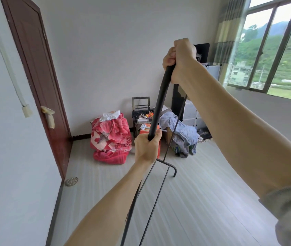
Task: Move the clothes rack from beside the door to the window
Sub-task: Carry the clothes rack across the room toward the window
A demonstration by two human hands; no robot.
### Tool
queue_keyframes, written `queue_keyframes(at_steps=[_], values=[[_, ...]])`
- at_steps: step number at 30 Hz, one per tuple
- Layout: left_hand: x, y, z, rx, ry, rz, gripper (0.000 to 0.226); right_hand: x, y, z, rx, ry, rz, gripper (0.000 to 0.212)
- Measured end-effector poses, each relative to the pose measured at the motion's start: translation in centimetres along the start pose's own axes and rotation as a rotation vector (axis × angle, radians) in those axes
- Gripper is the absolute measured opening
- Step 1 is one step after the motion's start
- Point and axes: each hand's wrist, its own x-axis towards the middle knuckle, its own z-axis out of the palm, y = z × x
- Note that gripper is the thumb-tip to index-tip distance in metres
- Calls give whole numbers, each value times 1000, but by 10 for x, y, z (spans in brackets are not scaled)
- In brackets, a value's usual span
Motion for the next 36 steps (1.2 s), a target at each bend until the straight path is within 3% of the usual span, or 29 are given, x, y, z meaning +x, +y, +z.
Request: queue_keyframes(at_steps=[8,14,25,36], values=[[63,-34,28,-47,-90,4,62,65,4,2,-23,116,-81,49],[111,-60,51,-109,-187,64,63,114,4,8,-116,271,-150,53],[169,-80,104,-221,-347,22,66,178,-1,-20,-207,246,-315,33],[204,-68,230,-297,-402,-43,57,243,-42,-98,-531,283,-477,27]])
